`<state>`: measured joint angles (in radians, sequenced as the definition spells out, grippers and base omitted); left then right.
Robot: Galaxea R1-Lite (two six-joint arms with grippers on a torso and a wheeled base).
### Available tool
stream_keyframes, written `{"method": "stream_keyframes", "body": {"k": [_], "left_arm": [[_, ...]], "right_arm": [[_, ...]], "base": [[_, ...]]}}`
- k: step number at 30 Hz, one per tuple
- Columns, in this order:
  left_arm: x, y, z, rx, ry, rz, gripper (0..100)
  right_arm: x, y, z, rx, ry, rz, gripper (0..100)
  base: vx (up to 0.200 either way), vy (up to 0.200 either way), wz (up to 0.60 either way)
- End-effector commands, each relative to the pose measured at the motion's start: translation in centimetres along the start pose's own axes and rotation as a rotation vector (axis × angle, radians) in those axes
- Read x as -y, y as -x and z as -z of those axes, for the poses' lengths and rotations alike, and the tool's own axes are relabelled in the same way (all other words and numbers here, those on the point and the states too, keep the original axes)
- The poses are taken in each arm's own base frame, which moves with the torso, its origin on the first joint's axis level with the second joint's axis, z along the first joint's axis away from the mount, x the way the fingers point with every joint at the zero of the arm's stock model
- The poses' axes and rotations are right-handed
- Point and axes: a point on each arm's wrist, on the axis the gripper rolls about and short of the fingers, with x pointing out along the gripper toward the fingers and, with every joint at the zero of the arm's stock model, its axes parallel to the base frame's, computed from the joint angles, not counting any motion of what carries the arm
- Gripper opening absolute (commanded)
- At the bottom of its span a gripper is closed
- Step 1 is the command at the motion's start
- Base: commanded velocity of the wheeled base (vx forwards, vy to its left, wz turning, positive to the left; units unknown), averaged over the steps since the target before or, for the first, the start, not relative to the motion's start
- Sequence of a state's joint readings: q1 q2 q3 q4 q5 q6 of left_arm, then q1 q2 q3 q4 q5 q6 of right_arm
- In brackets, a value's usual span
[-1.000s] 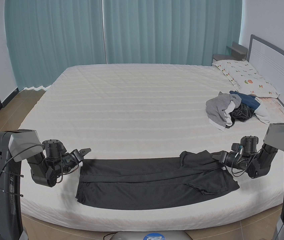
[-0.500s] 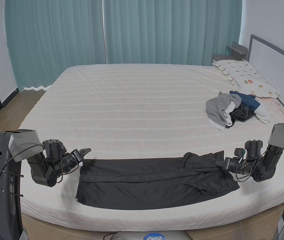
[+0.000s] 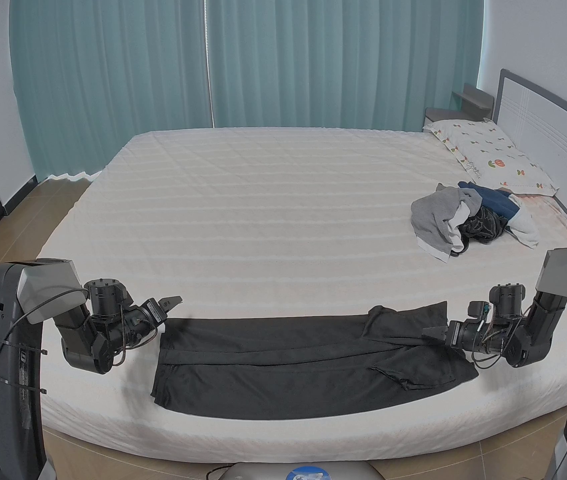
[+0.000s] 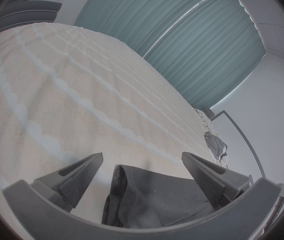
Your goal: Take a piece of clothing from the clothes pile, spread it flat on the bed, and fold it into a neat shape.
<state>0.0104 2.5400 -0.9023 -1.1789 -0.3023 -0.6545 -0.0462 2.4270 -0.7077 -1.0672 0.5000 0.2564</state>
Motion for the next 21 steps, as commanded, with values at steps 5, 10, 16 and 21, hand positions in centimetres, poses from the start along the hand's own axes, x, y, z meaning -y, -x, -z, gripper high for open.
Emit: {"method": "stream_keyframes", "body": {"k": [5, 10, 16, 21], "left_arm": [[0.0, 0.0, 0.0, -0.001, 0.001, -0.001, 100], [0.0, 0.0, 0.0, -0.001, 0.001, -0.001, 100], [0.0, 0.0, 0.0, -0.001, 0.001, -0.001, 100], [0.0, 0.0, 0.0, 0.000, 0.001, 0.000, 100]], "right_arm": [[-2.3, 1.2, -2.7, 0.099, 0.050, -0.043, 100], [-5.1, 0.3, -3.0, 0.109, 0.078, -0.078, 100], [-8.7, -3.5, -2.4, 0.142, 0.132, -0.017, 100], [-10.1, -6.4, -1.6, 0.121, 0.147, 0.052, 100]], "base": [[0.000, 0.000, 0.00], [0.000, 0.000, 0.00], [0.000, 0.000, 0.00], [0.000, 0.000, 0.00]]}}
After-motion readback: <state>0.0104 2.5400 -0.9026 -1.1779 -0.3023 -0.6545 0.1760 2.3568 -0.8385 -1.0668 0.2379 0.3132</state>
